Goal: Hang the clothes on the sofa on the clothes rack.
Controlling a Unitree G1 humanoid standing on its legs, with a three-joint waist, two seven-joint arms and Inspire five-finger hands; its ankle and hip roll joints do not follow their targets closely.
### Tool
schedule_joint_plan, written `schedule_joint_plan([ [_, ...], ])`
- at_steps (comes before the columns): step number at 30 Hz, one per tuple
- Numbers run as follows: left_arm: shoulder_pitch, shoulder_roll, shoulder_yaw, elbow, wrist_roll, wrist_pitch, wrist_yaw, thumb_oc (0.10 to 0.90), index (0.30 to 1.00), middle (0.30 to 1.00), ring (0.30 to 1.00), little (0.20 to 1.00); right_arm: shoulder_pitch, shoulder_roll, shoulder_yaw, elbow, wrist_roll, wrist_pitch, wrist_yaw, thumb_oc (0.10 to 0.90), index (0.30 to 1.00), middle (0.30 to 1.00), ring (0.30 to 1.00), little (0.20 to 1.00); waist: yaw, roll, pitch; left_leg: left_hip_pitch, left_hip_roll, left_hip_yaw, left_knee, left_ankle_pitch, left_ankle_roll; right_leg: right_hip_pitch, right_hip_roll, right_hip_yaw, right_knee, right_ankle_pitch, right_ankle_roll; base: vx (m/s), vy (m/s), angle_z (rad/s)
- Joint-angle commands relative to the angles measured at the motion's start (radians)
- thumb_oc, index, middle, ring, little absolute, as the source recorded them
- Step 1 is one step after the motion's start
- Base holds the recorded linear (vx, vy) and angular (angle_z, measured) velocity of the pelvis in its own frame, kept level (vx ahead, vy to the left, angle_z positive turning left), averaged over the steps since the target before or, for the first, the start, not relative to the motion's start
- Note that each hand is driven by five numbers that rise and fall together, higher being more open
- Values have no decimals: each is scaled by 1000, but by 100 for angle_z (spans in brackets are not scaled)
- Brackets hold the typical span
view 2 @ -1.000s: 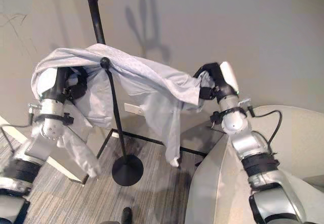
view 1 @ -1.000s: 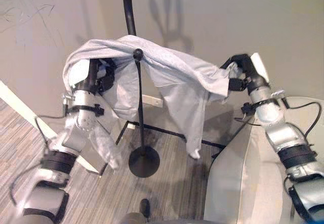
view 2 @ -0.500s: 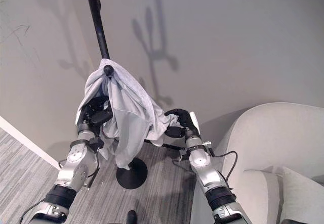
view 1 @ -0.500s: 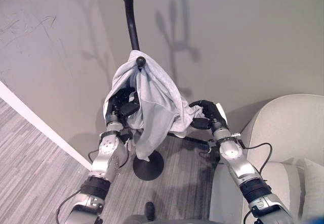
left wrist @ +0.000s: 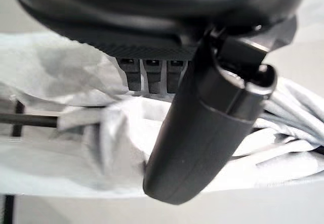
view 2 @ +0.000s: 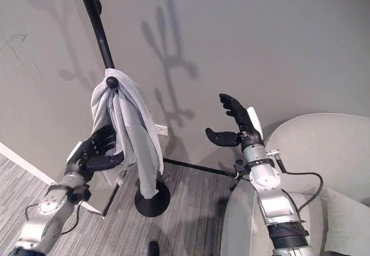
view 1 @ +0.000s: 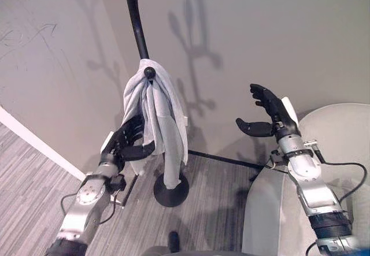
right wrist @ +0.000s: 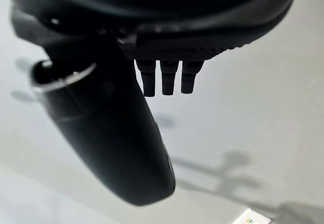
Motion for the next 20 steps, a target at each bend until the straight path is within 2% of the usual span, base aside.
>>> schedule_joint_plan([
  [1, -63, 23, 106, -3, -84, -188, -43, 800, 900, 900, 900, 900, -27, 3, -86, -81, 123, -149, 46, 800, 900, 900, 900, 900, 20, -16, -78, 73, 69, 25, 8, -120, -53, -89, 3, -20, 36, 41, 21, 0, 0, 0],
  [2, -27, -38, 174, 24, -165, -215, -51, 800, 900, 900, 900, 900, 32, 52, -121, -93, 246, -161, 88, 800, 900, 900, 900, 900, 18, -21, -74, 71, 70, 25, 8, -119, -54, -91, 3, -19, 34, 42, 20, 0, 0, 0],
  [3, -23, -38, 176, 25, -169, -216, -54, 800, 900, 900, 900, 900, 36, 52, -122, -96, 250, -160, 92, 800, 900, 900, 900, 900, 17, -21, -77, 71, 70, 25, 8, -120, -54, -91, 3, -19, 33, 41, 20, 0, 0, 0],
  [4, -13, -82, 204, 54, -220, -230, -51, 800, 900, 900, 900, 900, 60, 84, -132, -82, 312, -165, 105, 800, 900, 900, 900, 900, 17, -24, -73, 76, 70, 26, 8, -125, -55, -87, 3, -18, 34, 36, 21, 0, 0, 0],
  [5, 0, -149, 243, 144, -246, -255, -4, 800, 900, 900, 900, 900, 113, 157, -132, -27, 479, -166, 138, 800, 900, 900, 900, 900, 16, -28, -69, 75, 70, 28, 8, -126, -56, -88, 4, -16, 34, 35, 19, 0, 0, 0],
  [6, -1, -148, 242, 145, -247, -256, -4, 800, 900, 900, 900, 900, 112, 156, -133, -25, 481, -168, 140, 800, 900, 900, 900, 900, 16, -28, -71, 71, 70, 28, 8, -121, -56, -91, 4, -17, 33, 39, 18, -29, -7, -3],
  [7, 5, -189, 259, 265, -230, -268, 59, 800, 900, 900, 900, 900, 152, 237, -103, 52, 667, -171, 178, 800, 900, 900, 900, 900, 16, -32, -62, 71, 71, 29, 8, -123, -58, -91, 6, -16, 35, 35, 16, -37, -8, 0],
  [8, 4, -188, 259, 266, -230, -269, 58, 800, 900, 900, 900, 900, 151, 236, -103, 54, 670, -173, 180, 800, 900, 900, 900, 900, 15, -32, -63, 67, 71, 29, 8, -118, -57, -94, 6, -17, 34, 39, 16, 0, 0, 0],
  [9, 8, -214, 268, 350, -258, -258, 66, 800, 900, 900, 900, 900, 174, 281, -98, 88, 751, -155, 208, 800, 900, 900, 900, 900, 14, -32, -60, 68, 72, 28, 8, -122, -59, -94, 7, -18, 36, 35, 16, 0, 0, 0],
  [10, -1, -223, 249, 523, -254, -237, 81, 800, 900, 900, 900, 900, 190, 335, -54, 195, 864, -162, 208, 800, 900, 900, 900, 900, 10, -32, -58, 67, 72, 30, 8, -119, -61, -98, 7, -21, 39, 37, 16, 0, 0, 0],
  [11, -3, -222, 249, 526, -255, -238, 80, 800, 900, 900, 900, 900, 188, 335, -54, 197, 865, -163, 210, 800, 900, 900, 900, 900, 10, -32, -58, 63, 72, 30, 8, -115, -60, -101, 7, -21, 38, 40, 15, -27, 12, 4],
  [14, -38, -243, 200, 793, -223, -206, 79, 800, 900, 900, 900, 900, 185, 369, 15, 420, 915, -130, 191, 800, 900, 900, 900, 900, 4, -27, -52, 67, 71, 32, 8, -115, -63, -103, 7, -22, 43, 40, 15, -28, 17, 3],
  [15, -40, -243, 200, 795, -224, -206, 78, 800, 900, 900, 900, 900, 183, 369, 15, 422, 915, -130, 192, 800, 900, 900, 900, 900, 4, -26, -53, 63, 71, 32, 8, -112, -62, -106, 7, -22, 41, 43, 15, 0, 0, 0],
  [16, -71, -263, 169, 977, -220, -184, 57, 800, 900, 900, 900, 900, 157, 395, 39, 632, 964, -105, 177, 800, 900, 900, 900, 900, 2, -24, -52, 64, 70, 32, 8, -112, -63, -107, 8, -20, 41, 44, 14, 0, 0, 0],
  [19, -116, -288, 118, 1191, -173, -160, 41, 800, 900, 900, 900, 900, 109, 424, 56, 929, 985, -47, 151, 800, 900, 900, 900, 900, 0, -22, -56, 69, 69, 31, 8, -112, -64, -104, 10, -14, 42, 43, 11, 16, 18, 1],
  [20, -135, -299, 71, 1280, -98, -148, 44, 800, 900, 900, 900, 900, 69, 428, 36, 1146, 969, -16, 115, 800, 900, 900, 900, 900, -1, -20, -57, 77, 68, 29, 8, -116, -65, -98, 11, -13, 43, 38, 9, 41, 25, 3],
])
